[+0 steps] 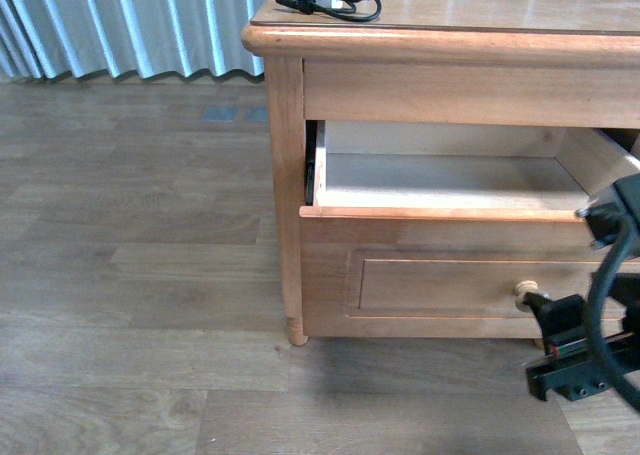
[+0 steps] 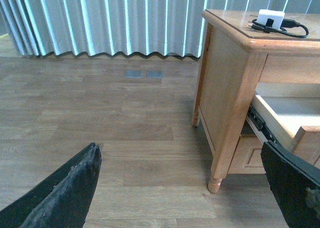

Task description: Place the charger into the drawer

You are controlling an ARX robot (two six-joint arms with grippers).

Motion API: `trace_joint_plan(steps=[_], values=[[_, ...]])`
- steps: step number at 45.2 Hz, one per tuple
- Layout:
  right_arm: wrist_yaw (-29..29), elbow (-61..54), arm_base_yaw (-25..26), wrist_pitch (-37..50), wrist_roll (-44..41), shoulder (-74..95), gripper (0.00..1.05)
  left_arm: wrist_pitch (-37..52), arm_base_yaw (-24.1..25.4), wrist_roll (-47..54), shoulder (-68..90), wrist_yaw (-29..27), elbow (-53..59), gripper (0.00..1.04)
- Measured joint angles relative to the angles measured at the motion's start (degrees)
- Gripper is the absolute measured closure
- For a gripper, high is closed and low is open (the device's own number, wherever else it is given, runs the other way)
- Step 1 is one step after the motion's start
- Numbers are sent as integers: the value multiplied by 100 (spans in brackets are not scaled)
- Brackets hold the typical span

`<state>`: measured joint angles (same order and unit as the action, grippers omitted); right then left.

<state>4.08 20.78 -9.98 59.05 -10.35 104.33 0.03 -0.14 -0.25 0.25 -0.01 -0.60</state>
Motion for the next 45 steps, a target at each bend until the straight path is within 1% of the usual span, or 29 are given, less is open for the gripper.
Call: trace_joint_plan(steps=[4, 5, 8, 9, 13, 16, 27, 35, 39, 42, 45], values=[[-70, -136, 264, -326, 33, -562, 21, 0, 0, 0, 0, 0, 0, 6], [-90, -153, 295, -367, 35, -625, 19, 0, 0, 0, 0, 0, 0, 6], [-249, -271, 470, -662, 37, -1032, 9, 0, 0, 0, 0, 0, 0, 6], [-291, -313, 533, -765, 37, -1174, 7, 0, 0, 0, 0, 0, 0, 6], [-472, -415, 756, -1093, 33, -1681, 9, 0, 0, 0, 0, -2, 0, 6], [-610, -450, 997, -1440, 35, -2168, 8, 0, 0, 0, 0, 0, 0, 6], [-1392, -367, 2291, -3268, 249, -4468, 8, 0, 0, 0, 0, 0, 0, 6], [-1851, -356, 2948, -3733, 413, -5134, 8, 0, 0, 0, 0, 0, 0, 6], [-2017, -358, 3254, -3773, 527, -5235, 8, 0, 0, 2, 0, 0, 0, 6], [-2319, -398, 3550, -3718, 713, -5294, 8, 0, 0, 0, 0, 0, 0, 6], [-2339, -407, 3635, -3692, 769, -5320, 8, 0, 0, 0, 0, -2, 0, 6]])
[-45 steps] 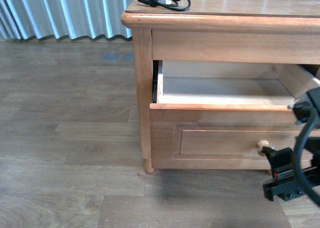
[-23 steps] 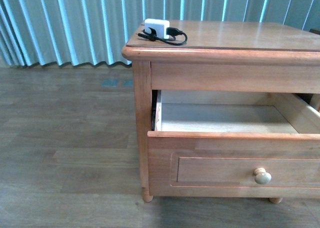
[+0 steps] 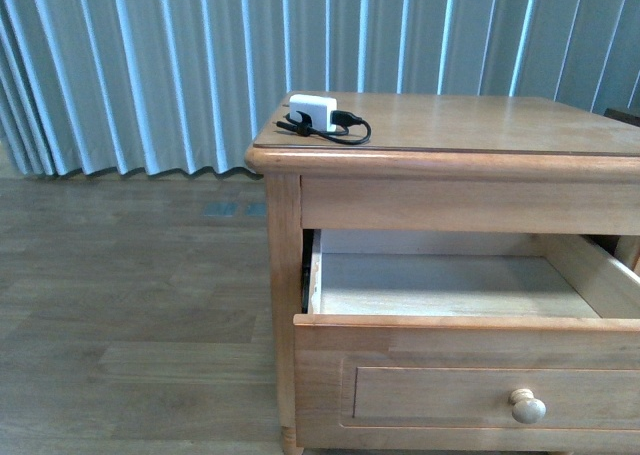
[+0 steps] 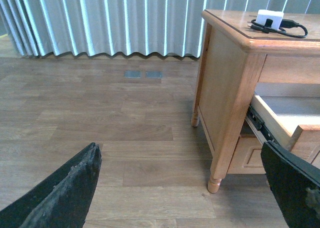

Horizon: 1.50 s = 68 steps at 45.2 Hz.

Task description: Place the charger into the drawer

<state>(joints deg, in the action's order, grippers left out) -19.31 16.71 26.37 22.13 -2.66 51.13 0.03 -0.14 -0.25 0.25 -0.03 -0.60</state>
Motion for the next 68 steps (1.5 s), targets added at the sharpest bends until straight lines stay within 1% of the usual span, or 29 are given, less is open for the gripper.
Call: trace_joint_plan(steps=[27, 29, 30, 32, 33, 35, 40, 47, 49, 53, 55, 60, 68], values=[[-33, -9, 28, 2, 57, -7, 8, 2, -7, -2, 4, -50, 0, 6], [-35, -9, 28, 2, 57, -7, 8, 127, -238, -138, 138, -680, 0, 6], [-33, -9, 28, 2, 57, -7, 8, 262, -407, -262, 262, -1228, 0, 6], [-33, -11, 28, 2, 57, -7, 8, 566, -717, -448, 605, -2026, 0, 6], [-33, -13, 28, 2, 57, -7, 8, 719, -833, -483, 793, -2293, -2, 6], [-33, -13, 28, 2, 57, -7, 8, 1058, -946, -549, 1191, -2538, -2, 6], [-33, -13, 28, 4, 57, -9, 8, 1880, -874, -634, 2208, -2280, -11, 6], [-35, -13, 28, 4, 57, -9, 8, 2682, -839, -592, 3202, -1952, -94, 6], [-35, -13, 28, 4, 57, -9, 8, 2916, -813, -570, 3471, -1742, -144, 6], [-35, -15, 28, 4, 57, -9, 8, 3368, -688, -468, 4131, -1123, -354, 6], [-35, -15, 28, 4, 57, -9, 8, 3569, -632, -361, 4496, -944, -496, 6], [-35, -15, 28, 4, 57, -9, 8, 3851, -566, -223, 5425, -380, -1071, 6], [-33, -17, 31, 4, 57, -11, 8, 3945, -866, -109, 7088, 369, -2715, 6]])
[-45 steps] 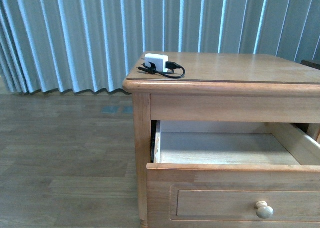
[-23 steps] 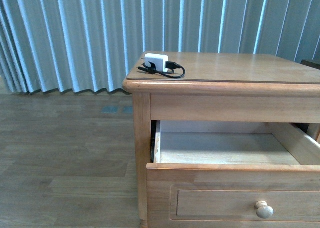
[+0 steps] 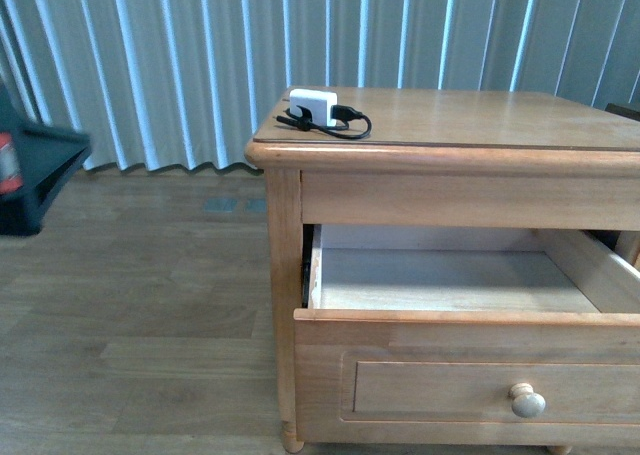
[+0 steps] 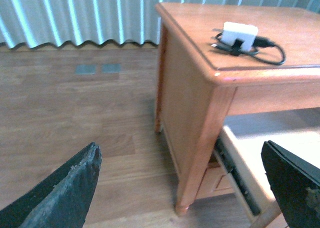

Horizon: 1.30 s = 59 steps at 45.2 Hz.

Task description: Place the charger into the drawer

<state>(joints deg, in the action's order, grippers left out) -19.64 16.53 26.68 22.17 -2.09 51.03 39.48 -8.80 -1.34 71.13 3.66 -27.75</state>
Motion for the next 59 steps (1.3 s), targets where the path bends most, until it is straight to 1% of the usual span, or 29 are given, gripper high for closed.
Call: trace_joint_plan(steps=[4, 8, 16, 21, 25, 35, 38, 47, 55, 59], values=[[-2, 0, -2, 0, 0, 0, 8, 85, -258, -7, 745, -15, -765, 6], [-2, 0, -2, 0, 0, 0, 8, 107, -389, -177, 1421, 92, -1427, 6], [-2, 0, 0, 0, 2, 0, 8, -68, -549, -177, 2765, -96, -2855, 6], [-2, 0, 0, 0, 0, 0, 8, -192, -660, -184, 3383, -35, -3679, 6], [-2, 0, 0, 0, 0, 0, 8, -339, -780, -166, 3764, 131, -4236, 6], [-2, 0, 0, 0, 0, -2, 8, -638, -885, -140, 4389, 133, -5090, 6], [-2, 0, 0, -2, 0, -2, 8, -741, -885, -87, 4614, 48, -5377, 6], [-2, 0, 0, 0, 0, -2, 8, -857, -857, -85, 5182, 50, -6065, 6], [-2, 0, 0, 0, 0, -2, 8, -826, -870, -168, 5451, 170, -6384, 6], [-2, 0, 0, 0, 0, -2, 8, -872, -887, -170, 5547, 348, -6524, 6]])
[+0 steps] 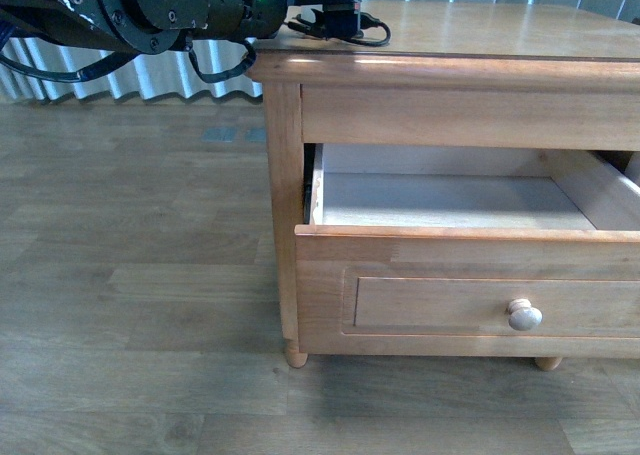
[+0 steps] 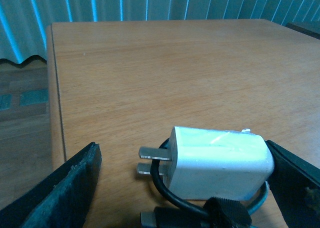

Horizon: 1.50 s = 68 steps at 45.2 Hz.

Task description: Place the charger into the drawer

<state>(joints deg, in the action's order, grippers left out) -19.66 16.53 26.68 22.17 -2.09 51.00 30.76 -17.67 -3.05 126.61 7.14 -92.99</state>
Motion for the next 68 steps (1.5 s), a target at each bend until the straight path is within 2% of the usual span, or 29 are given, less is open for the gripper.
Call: trace_joint_plan(steps=[3, 6, 13, 21, 33, 49, 54, 68], values=[[0, 0, 0, 0, 0, 0, 8, -52, -11, 0, 33, 87, -72, 6], [0, 0, 0, 0, 0, 0, 8, -103, -13, -2, 96, 420, -157, 6], [0, 0, 0, 0, 0, -2, 8, -140, -28, 15, 136, 662, -258, 6], [0, 0, 0, 0, 0, -2, 8, -31, -70, 122, 136, 848, -197, 6], [0, 0, 0, 0, 0, -2, 8, -116, -98, 223, 136, 844, -195, 7], [0, 0, 0, 0, 0, -2, 8, -146, -96, 151, 133, 796, -197, 53], [0, 0, 0, 0, 0, -2, 8, -87, -96, 138, 133, 802, -197, 57], [0, 0, 0, 0, 0, -2, 8, 166, -118, 42, 70, 887, 9, 57]])
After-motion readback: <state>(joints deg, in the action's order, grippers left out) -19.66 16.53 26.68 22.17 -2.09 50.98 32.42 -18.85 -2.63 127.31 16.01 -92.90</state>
